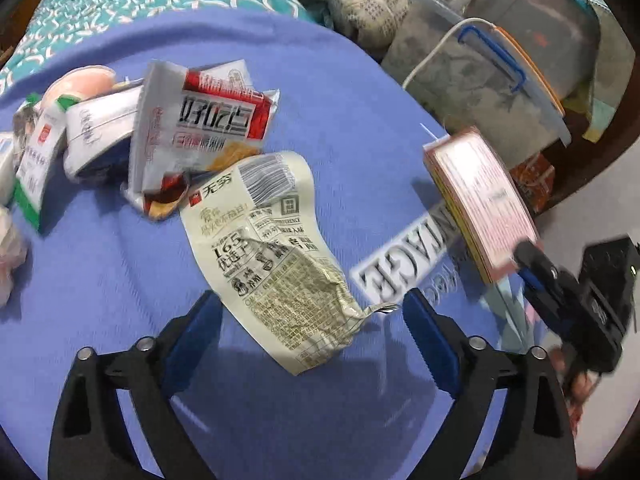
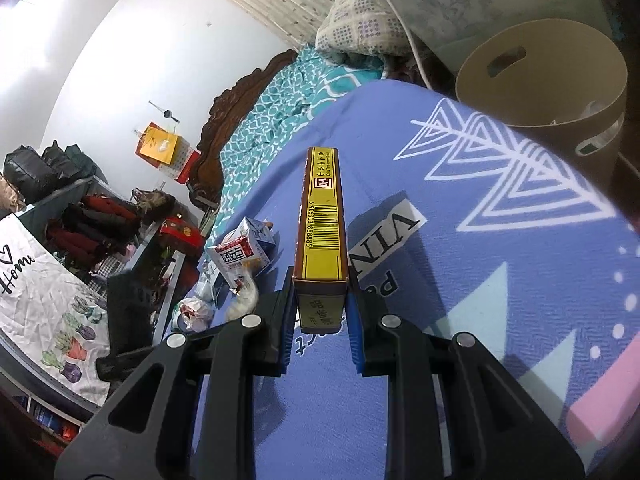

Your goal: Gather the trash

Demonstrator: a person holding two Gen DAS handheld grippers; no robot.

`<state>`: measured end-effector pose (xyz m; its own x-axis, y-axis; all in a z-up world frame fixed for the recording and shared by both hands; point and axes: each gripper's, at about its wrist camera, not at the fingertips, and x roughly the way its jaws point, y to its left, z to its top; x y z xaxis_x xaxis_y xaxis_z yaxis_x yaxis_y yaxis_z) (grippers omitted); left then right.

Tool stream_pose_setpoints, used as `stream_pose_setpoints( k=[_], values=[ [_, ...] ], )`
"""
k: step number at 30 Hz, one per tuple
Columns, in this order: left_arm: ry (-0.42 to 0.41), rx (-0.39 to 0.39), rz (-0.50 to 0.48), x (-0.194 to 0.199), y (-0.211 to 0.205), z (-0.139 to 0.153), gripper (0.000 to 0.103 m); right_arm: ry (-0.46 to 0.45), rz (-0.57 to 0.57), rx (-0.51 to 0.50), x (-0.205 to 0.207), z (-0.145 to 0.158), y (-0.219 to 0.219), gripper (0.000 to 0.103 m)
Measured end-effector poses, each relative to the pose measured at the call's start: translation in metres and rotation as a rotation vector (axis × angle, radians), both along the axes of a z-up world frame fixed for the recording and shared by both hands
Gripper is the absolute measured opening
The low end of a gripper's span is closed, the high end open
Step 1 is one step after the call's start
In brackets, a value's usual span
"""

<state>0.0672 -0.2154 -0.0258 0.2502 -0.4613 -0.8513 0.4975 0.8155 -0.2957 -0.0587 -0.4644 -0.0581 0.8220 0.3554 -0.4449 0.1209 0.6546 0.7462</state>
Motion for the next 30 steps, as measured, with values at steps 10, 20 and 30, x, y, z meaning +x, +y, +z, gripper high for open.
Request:
stream_pose_setpoints(
  k=[10, 20, 30],
  values=[
    [-0.006, -0.090, -0.125, -0.022, -0.005, 0.018, 0.000, -0.023, -0.028, -0.018, -0.002, 0.009, -0.011, 0.025],
    [-0.082, -0.118, -0.234, -0.048, -0.027, 0.046, 0.002, -0.046, -0.085, -0.005, -0.016, 0.012, -0.036, 0.025],
    [-0.179, 0.029, -0.110, 0.000, 0.000, 0.044, 0.063, -0.027, -0.047, 0.016, -0.007, 0.001, -0.029, 0.025]
  ],
)
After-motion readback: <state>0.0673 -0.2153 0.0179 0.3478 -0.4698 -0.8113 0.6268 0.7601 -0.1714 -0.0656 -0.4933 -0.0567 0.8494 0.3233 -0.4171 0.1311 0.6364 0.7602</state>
